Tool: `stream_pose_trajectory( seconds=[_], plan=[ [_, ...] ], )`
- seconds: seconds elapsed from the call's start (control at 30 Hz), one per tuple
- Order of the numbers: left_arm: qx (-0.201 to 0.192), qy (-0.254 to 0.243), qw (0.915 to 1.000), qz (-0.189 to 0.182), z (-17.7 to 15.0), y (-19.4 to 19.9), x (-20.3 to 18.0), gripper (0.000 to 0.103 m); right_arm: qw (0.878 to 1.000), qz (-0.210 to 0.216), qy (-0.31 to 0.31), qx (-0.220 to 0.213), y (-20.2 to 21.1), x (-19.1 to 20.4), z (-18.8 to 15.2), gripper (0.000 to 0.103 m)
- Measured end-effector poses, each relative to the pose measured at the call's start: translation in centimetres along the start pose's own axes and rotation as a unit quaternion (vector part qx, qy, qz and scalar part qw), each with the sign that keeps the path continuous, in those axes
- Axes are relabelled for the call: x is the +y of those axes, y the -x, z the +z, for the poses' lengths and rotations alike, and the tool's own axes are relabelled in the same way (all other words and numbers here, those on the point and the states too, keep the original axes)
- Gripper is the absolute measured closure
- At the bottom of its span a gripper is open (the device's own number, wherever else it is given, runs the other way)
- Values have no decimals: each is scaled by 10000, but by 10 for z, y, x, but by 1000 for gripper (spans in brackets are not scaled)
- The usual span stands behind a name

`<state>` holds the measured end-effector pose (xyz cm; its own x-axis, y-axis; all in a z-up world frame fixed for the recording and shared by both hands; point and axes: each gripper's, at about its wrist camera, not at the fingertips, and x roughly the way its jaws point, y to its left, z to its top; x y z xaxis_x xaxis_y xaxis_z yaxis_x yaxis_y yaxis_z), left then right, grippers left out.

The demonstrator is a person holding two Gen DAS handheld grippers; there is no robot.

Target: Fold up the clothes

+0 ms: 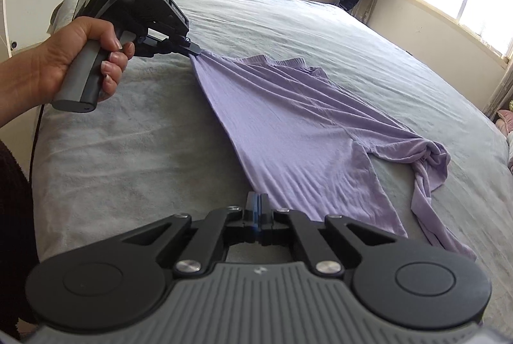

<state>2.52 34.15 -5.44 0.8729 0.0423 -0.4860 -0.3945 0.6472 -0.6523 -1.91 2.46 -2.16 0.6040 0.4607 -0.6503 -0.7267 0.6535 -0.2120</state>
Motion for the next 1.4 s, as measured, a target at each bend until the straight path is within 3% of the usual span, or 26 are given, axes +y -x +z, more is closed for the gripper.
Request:
stream_pose_trajectory(
  seconds=[0.13, 0.2, 0.27, 0.3, 0.4, 0.47, 0.5, 0.53, 0.67, 0.83, 0.97, 1.23, 1.4],
  plan=[
    [14, -291, 9990, 326, 4, 5, 6, 103, 9998, -7, 171, 59, -3, 11, -3, 103],
    [132, -125, 9993, 335, 5, 4, 15, 102, 9998, -56, 116, 144, -7, 12, -8, 103],
    [285, -56, 9994, 196, 5, 4, 16, 102, 9997, -100, -87, 190, -10, 7, -13, 99],
    [356, -74, 9993, 116, 4, 4, 16, 99, 9996, -128, -188, 185, -10, 4, -16, 90],
    [528, -405, 9977, -146, -2, 7, 1, 83, 9983, -273, -471, 213, -5, -7, -29, 89],
    [648, -648, 9953, -328, -8, 9, -11, 75, 9971, -379, -620, 223, 1, -14, -37, 79],
    [755, -827, 9927, -449, -13, 9, -19, 73, 9964, -438, -688, 225, 4, -18, -41, 68],
    [855, -990, 9899, -554, -18, 9, -26, 73, 9957, -501, -752, 225, 7, -22, -44, 66],
    [1270, -1656, 9732, -971, -40, 8, -54, 71, 9927, -707, -930, 307, 23, -40, -61, 66],
    [1681, -2442, 9443, -1426, -71, 5, -87, 71, 9881, -1013, -1069, 442, 43, -61, -84, 66],
    [1955, -2950, 9162, -1880, -97, 7, -114, 71, 9813, -1318, -1276, 577, 61, -80, -107, 66],
    [2417, -3923, 8436, -2757, -161, 18, -164, 69, 9674, -1749, -1693, 704, 91, -114, -150, 66],
    [2629, -4572, 7913, -3094, -204, 26, -187, 67, 9674, -1786, -1669, 661, 94, -125, -155, 66]
  ],
)
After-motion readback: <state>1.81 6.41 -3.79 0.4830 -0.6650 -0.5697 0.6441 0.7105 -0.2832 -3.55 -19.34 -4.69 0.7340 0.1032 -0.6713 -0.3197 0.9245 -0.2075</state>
